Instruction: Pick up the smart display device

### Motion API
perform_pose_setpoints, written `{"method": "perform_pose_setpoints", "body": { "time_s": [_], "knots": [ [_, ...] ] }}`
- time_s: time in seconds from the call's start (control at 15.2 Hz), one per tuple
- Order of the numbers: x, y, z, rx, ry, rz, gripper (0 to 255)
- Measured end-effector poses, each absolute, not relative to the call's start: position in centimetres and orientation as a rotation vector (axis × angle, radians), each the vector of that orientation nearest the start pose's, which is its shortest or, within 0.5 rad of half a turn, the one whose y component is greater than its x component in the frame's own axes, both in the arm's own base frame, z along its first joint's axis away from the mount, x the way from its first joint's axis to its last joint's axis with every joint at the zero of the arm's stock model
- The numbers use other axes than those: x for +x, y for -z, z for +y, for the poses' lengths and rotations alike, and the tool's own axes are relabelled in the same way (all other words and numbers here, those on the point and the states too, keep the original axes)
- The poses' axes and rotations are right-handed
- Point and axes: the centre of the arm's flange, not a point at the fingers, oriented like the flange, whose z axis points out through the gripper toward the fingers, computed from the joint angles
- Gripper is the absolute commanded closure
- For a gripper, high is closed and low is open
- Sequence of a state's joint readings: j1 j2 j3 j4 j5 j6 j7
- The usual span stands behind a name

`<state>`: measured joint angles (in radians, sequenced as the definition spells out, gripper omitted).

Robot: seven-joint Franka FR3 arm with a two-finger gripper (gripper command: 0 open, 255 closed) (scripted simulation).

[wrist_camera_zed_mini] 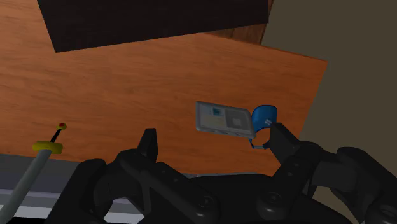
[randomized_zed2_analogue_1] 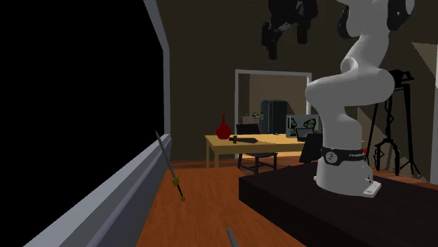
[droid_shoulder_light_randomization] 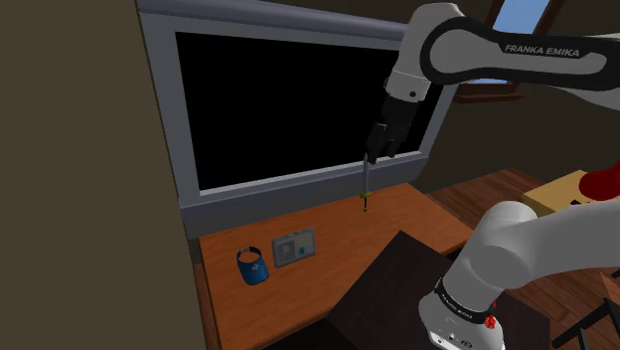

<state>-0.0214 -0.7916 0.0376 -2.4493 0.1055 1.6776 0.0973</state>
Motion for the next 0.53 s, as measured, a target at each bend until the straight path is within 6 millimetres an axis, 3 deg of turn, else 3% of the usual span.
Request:
{"method": "perform_pose_setpoints", "body": {
  "time_s": [0.2,0.53],
  "knots": [
    [32.4,-54.6,1.6,-3.061,0.014,0.081,0],
    [36.2,-49.3,0.9,-3.052,-0.022,-0.221,0]
  ]
}}
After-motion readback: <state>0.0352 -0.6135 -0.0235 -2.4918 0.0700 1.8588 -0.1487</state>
